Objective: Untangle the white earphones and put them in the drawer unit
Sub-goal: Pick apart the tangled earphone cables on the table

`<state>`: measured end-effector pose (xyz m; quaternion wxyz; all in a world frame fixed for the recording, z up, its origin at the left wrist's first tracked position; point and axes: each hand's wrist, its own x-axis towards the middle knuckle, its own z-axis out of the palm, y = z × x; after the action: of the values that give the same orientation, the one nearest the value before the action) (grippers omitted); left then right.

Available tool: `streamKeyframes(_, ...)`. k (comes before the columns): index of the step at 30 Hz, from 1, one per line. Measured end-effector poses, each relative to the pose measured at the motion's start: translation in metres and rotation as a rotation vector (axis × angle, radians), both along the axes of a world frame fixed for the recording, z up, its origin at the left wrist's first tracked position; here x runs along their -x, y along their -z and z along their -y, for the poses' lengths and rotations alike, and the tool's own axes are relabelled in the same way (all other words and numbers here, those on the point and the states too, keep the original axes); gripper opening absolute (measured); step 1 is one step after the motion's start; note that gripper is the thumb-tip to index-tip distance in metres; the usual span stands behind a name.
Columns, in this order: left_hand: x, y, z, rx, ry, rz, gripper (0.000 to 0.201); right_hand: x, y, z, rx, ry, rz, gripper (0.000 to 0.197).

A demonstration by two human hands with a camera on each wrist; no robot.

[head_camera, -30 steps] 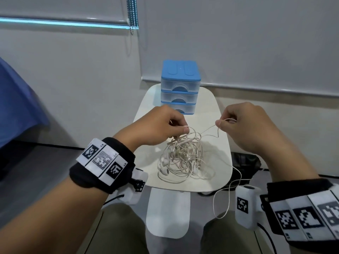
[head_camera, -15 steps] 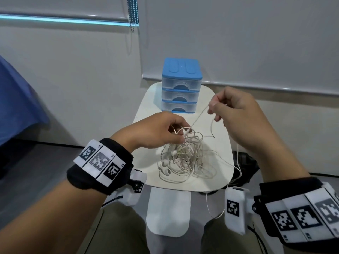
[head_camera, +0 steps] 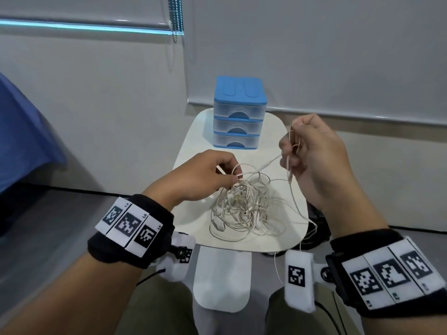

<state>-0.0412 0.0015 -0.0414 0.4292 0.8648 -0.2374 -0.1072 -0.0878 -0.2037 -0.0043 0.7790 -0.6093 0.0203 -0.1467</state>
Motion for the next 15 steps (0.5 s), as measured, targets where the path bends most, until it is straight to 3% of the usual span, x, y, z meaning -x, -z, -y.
streamKeyframes(2,0.001,0.003,0.001,-0.005,-0.007,-0.007,0.011,-0.003,0.006,0.005,0.193,0.033,-0.016,0.024)
streamKeyframes(8,0.0,0.006,0.006,0.002,-0.055,-0.024,0.007,-0.001,0.012,0.014,1.224,-0.181,-0.158,0.025)
streamKeyframes(12,0.003,0.003,0.008,-0.028,-0.062,-0.01,0.007,0.002,0.018,0.012,1.321,-0.237,-0.225,0.014)
streamKeyframes(15,0.005,0.002,0.007,-0.049,-0.059,0.007,0.009,0.002,0.016,0.009,1.162,-0.219,-0.13,0.014)
